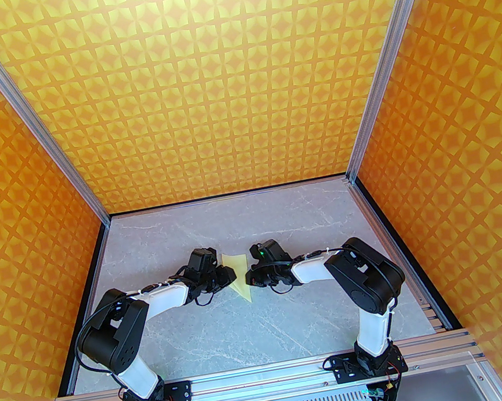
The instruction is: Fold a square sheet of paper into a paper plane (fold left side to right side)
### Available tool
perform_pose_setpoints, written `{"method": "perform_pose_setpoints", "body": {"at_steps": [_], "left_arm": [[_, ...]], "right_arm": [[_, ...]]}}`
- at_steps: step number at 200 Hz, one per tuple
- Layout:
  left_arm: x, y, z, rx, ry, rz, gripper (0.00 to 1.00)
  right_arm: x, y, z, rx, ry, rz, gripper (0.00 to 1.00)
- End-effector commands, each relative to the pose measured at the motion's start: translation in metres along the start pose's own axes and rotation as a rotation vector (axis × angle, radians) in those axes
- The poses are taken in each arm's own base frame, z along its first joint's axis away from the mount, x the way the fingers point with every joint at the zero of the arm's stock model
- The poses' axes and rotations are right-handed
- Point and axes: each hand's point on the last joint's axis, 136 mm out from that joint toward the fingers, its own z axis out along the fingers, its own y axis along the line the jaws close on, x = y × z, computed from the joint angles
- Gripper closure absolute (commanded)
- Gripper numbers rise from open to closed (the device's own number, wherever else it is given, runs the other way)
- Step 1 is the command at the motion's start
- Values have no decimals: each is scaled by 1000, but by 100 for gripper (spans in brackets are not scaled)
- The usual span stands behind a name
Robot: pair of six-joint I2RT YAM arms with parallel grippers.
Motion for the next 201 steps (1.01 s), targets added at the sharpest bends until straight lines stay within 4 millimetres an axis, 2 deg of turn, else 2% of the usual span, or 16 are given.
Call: {"method": "perform_pose_setpoints", "body": {"at_steps": [1,36,86,175,188,201], "left_arm": [[-15,-26,-11,69,-46,31,76],[-14,-42,-5,155,-30,29,75],[-10,-51,10,225,-10,-1,74],[-11,-51,22,263,-16,-41,69],[-10,-50,23,268,-12,-46,60],[-8,-49,24,279,-9,-51,60]], "right_arm": [[19,-33,6,110,48,46,100],[19,-34,6,112,49,48,100],[19,-33,5,111,49,47,100],[18,-31,5,98,39,55,100],[18,-31,5,98,40,55,100],[18,-31,5,98,40,56,100]]}}
